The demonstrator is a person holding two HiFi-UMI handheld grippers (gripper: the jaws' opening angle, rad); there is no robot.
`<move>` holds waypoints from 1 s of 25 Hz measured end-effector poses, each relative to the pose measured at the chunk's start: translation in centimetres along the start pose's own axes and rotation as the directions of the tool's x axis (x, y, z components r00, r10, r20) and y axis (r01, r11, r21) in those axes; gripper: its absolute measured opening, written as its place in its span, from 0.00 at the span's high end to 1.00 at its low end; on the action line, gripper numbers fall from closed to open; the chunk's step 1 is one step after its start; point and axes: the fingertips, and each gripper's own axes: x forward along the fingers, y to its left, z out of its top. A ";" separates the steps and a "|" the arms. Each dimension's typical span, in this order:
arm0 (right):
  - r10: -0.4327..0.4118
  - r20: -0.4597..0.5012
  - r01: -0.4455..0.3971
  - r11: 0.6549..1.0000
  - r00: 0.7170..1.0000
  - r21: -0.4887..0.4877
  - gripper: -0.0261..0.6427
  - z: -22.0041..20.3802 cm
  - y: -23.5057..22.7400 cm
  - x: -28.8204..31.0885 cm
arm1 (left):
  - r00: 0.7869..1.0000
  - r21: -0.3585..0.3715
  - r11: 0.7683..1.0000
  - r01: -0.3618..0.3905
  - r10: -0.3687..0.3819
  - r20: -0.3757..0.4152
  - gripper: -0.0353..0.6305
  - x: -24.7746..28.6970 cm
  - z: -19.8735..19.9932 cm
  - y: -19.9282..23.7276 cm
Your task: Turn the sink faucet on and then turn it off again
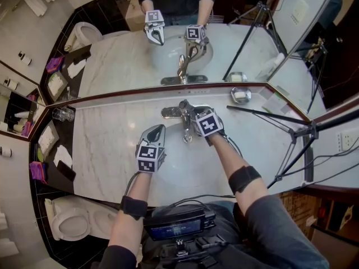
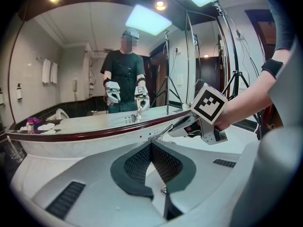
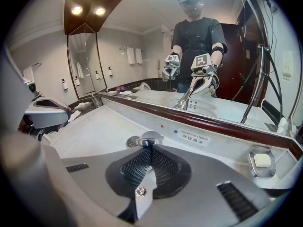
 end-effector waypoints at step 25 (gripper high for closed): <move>-0.082 0.142 0.069 0.994 0.987 0.089 0.94 -5.5 -2.1 -10.0 | 0.998 -0.125 0.992 -0.018 0.025 0.054 0.95 -1.4 -0.3 1.5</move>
